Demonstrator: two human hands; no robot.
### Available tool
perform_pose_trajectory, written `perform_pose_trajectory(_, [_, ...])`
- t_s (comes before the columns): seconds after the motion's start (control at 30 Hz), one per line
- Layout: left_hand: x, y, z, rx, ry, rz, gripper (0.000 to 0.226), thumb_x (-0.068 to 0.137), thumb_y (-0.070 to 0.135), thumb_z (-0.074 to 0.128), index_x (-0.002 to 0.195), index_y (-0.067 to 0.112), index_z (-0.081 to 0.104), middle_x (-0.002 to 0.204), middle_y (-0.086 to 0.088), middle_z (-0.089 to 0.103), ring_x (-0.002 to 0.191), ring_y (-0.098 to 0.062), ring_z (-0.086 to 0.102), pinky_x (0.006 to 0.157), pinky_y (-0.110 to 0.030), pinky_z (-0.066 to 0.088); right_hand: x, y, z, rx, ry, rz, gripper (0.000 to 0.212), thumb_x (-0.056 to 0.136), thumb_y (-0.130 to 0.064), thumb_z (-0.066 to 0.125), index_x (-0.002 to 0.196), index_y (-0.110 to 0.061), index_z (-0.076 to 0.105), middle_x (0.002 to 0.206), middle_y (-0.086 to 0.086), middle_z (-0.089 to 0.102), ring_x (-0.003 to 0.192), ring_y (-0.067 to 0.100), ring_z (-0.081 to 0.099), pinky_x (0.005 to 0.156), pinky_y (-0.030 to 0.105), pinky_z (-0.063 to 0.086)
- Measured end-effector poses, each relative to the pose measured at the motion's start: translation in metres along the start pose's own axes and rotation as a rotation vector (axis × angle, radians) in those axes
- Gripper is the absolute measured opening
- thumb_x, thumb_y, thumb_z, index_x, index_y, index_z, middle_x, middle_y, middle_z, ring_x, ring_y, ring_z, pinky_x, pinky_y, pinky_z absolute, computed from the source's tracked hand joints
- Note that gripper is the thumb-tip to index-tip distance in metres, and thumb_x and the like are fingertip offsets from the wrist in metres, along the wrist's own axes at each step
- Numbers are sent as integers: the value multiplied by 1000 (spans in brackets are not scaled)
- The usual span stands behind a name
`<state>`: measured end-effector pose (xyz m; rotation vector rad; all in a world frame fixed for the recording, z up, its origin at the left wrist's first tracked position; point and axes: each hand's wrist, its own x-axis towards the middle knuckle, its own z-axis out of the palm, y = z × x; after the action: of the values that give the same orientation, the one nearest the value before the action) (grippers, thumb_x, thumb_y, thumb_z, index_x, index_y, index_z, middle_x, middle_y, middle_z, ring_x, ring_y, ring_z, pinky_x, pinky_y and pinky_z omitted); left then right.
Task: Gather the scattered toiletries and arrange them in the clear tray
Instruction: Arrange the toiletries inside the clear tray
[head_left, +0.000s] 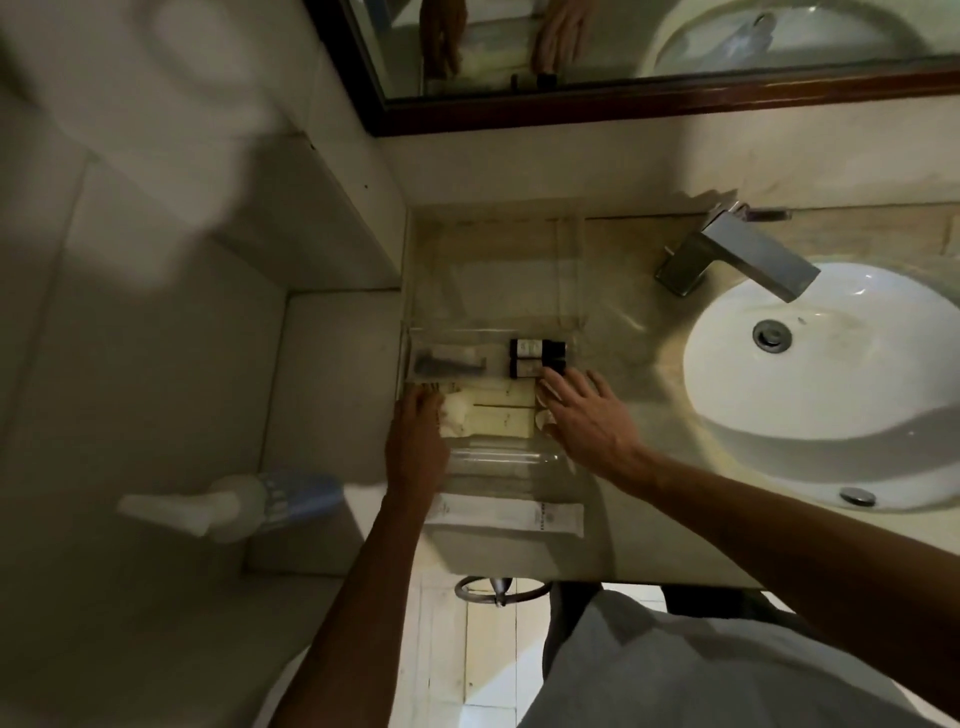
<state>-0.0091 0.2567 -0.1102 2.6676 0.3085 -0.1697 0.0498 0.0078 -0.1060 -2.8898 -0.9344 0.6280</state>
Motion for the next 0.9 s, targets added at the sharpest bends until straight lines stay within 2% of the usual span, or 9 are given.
perform_pose_trajectory(0.1, [0,6,-2,-45,71,36,31,90,13,61,120,16,57,131,-8,52,113,-22,53,93,-34,48,-3,5,-1,-2,93,-53,65,97,-42,48,152,-20,23,162,9,17,147,32,19,119,52,13])
perform_pose_trajectory(0.2, [-3,2,-2,-17,5,161,22,89,15,60,110,20,62,129,-4,52,112,-19,52,95,-37,49,-11,12,3,10,106,-86,63,95,-38,53,150,-18,29,159,10,27,145,31,24,117,49,14])
perform_pose_trajectory(0.27, [-2,5,-4,-8,1,104,21,83,10,65,101,21,66,126,-2,52,109,-18,52,93,-35,50,-18,18,4,27,111,-93,62,92,-36,57,147,-18,35,157,10,32,144,29,26,118,49,18])
perform_pose_trajectory(0.37, [2,45,-6,-80,128,61,25,74,5,65,94,18,68,114,-2,57,101,-19,54,86,-33,50,-35,28,-7,104,223,-66,58,92,-35,59,144,-17,41,154,10,37,142,29,31,117,47,24])
perform_pose_trajectory(0.47, [-3,127,23,-125,193,293,30,71,14,57,99,15,68,107,-8,61,99,-24,53,86,-34,45,-67,58,-15,197,356,4,54,90,-29,61,141,-16,47,149,12,44,138,31,39,115,45,26])
perform_pose_trajectory(0.57, [-12,231,70,-170,137,527,36,73,19,52,106,12,66,108,-11,63,102,-25,51,90,-35,40,-114,124,-15,229,439,96,52,88,-27,61,138,-17,49,148,11,45,137,29,38,114,43,31])
perform_pose_trajectory(0.7, [-6,367,132,-209,-91,588,50,73,19,63,123,20,59,124,-7,57,113,-25,52,95,-38,45,-187,251,-13,236,479,316,52,84,-22,66,134,-14,54,139,15,53,126,35,49,104,45,41])
perform_pose_trajectory(0.77, [2,433,162,-162,-176,613,52,76,23,63,127,19,57,128,-7,55,115,-25,51,94,-39,47,-230,320,-15,252,487,484,54,79,-18,68,132,-15,55,136,14,55,124,35,50,104,45,41])
perform_pose_trajectory(0.9, [31,541,216,-99,-233,681,50,79,21,65,127,13,57,128,-13,55,118,-31,51,97,-43,46,-301,429,-12,252,473,701,50,81,-18,67,130,-12,56,131,15,58,118,34,55,99,47,46])
